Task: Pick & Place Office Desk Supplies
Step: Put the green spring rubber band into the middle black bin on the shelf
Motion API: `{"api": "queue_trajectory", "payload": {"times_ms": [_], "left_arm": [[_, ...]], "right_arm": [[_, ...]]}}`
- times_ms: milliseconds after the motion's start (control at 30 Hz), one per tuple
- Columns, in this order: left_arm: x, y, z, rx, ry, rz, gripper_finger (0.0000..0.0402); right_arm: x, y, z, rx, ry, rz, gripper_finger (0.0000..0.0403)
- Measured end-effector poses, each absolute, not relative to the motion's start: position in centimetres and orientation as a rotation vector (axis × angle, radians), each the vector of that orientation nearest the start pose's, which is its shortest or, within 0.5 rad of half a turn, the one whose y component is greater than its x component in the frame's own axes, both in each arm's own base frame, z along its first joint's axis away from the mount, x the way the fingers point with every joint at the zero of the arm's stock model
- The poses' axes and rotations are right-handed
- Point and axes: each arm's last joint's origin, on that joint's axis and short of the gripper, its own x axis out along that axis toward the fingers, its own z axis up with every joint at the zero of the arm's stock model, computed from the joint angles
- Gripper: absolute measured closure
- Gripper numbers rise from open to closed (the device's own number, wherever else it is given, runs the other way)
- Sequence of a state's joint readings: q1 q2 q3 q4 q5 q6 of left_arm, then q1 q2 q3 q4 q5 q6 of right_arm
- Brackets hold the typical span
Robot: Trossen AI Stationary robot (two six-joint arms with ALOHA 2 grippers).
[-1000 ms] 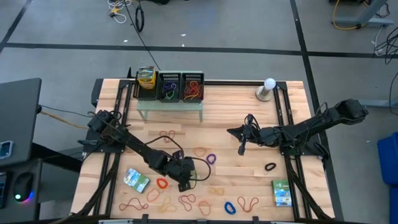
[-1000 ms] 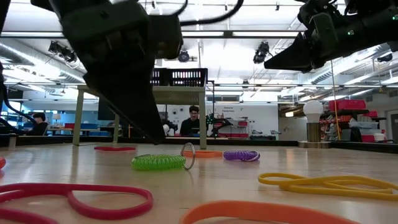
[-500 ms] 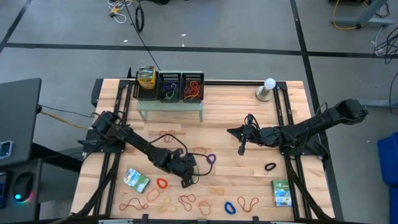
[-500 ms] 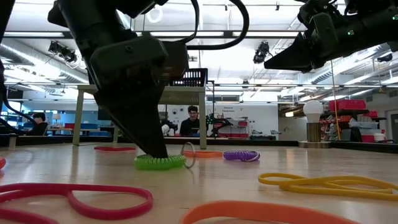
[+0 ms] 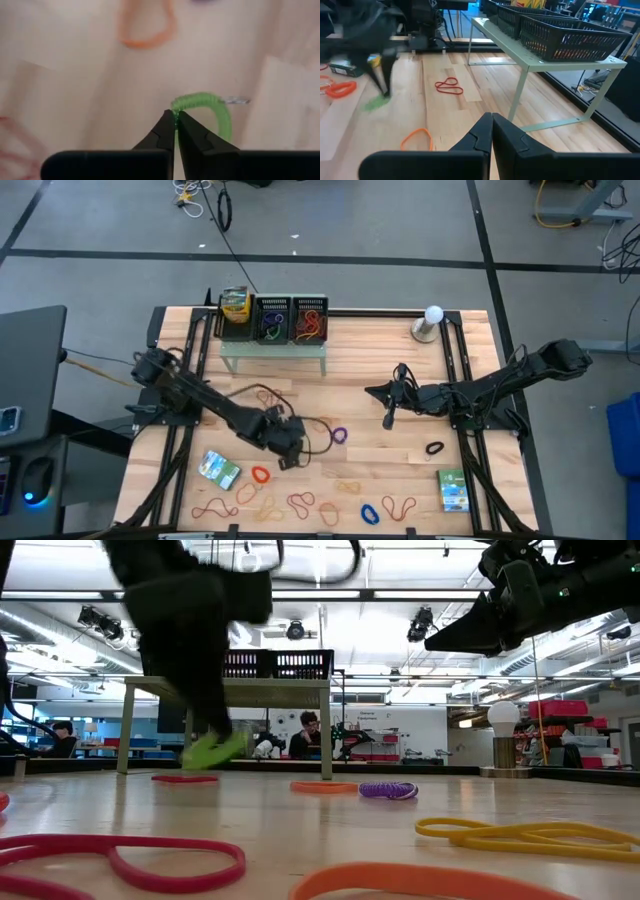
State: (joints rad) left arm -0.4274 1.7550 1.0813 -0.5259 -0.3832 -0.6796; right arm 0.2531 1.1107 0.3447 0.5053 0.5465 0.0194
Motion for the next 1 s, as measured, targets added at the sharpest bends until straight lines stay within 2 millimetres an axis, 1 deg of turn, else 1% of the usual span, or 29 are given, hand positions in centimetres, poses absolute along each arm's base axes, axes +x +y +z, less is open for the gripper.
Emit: {"api": "queue_trajectory", "payload": {"times_ms": [100, 200, 400, 533, 633, 733, 800, 900, 1000], "left_arm": [[29.8, -11.6, 19.9, -0.141, 0.962, 0.374, 0.0391], [28.9, -9.7, 22.9, -0.169, 0.867, 0.439, 0.0391], [26.7, -4.8, 28.4, -0.233, 0.658, 0.592, 0.0391], [25.0, -1.3, 31.1, -0.22, 0.555, 0.7, 0.0391], [23.7, 1.4, 32.5, -0.222, 0.504, 0.78, 0.039], [22.8, 4.1, 33.3, -0.199, 0.479, 0.864, 0.039], [22.4, 5.8, 33.4, -0.185, 0.489, 0.913, 0.039], [22.1, 8.2, 33.1, -0.196, 0.523, 0.936, 0.0389], [22.0, 10.1, 32.5, -0.215, 0.57, 0.944, 0.0389]], "right_arm": [[20.7, 3.8, 19.0, -0.084, 0.238, -0.294, 0.0382], [20.7, 3.8, 19.0, -0.084, 0.238, -0.294, 0.0382], [20.7, 3.8, 19.0, -0.083, 0.238, -0.294, 0.0382], [20.7, 3.8, 19.0, -0.082, 0.235, -0.294, 0.0382], [20.8, 3.8, 19.0, -0.08, 0.231, -0.294, 0.0382], [20.8, 3.8, 19.0, -0.079, 0.23, -0.294, 0.0382], [20.8, 3.8, 19.1, -0.078, 0.226, -0.294, 0.0382], [20.8, 3.8, 19.2, -0.074, 0.217, -0.294, 0.0382], [20.8, 3.8, 19.2, -0.074, 0.217, -0.294, 0.0382]]}}
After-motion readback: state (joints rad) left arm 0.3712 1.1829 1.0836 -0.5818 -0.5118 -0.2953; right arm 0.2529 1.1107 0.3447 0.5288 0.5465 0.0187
